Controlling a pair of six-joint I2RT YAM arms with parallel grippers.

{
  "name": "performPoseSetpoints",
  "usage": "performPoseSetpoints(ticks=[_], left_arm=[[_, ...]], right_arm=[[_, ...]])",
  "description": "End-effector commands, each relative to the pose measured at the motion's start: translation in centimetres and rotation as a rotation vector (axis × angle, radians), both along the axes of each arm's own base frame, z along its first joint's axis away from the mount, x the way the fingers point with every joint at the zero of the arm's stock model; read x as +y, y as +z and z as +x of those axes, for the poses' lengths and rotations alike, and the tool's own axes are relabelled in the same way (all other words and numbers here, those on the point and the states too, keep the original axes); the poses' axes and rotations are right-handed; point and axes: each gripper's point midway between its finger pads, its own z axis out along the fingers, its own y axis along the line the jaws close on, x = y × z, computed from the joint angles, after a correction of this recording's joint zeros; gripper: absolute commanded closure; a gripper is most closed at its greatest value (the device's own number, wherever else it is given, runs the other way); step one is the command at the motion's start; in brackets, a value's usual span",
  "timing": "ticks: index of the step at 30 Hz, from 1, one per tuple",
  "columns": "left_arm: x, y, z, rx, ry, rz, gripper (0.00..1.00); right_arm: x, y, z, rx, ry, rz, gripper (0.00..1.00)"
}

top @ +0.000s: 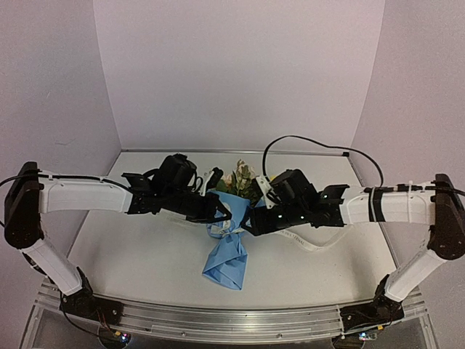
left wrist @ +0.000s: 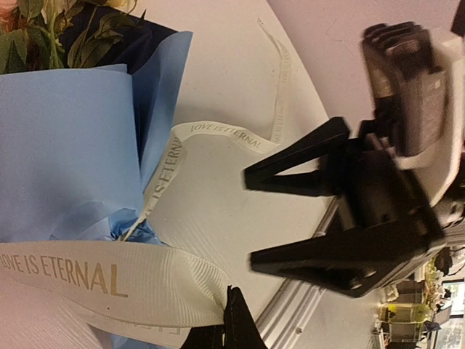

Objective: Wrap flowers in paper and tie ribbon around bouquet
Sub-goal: Tie the ribbon around the folded bouquet, then cross the half-tied ribbon over the folded bouquet.

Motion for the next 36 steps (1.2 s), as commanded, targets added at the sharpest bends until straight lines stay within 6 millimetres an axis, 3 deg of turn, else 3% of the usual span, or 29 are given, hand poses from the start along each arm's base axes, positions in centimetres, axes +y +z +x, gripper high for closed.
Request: performPoseSetpoints(ticks=[1, 4, 9, 19, 36], left_arm=[[-0.1, 4.5, -0.6, 0.019, 0.006, -0.135, 1.0], [0.0, 4.6, -0.6, 0.073, 0.042, -0.167, 1.0], [0.5, 4.9, 0.0, 0.134, 0.112, -0.23, 1.0], [1.8, 4.7, 0.8, 0.177, 0.216, -0.254, 1.0], [3.7, 5.3, 1.0, 0.193, 0.253, -0.274, 1.0]], right_arm=[[6.0, 4.4, 0.8, -0.151, 0.114, 0.139, 0.38], [7.3, 4.3, 1.2, -0.164, 0.113, 0.176, 0.38], [7.7, 3.9, 1.0, -0.18, 0.099, 0.199, 0.4], [5.9, 3.0, -0.6, -0.215, 0.08, 0.163, 0.41], [10.5, 4.0, -0.6, -0.218, 0.162, 0.197, 0.45]])
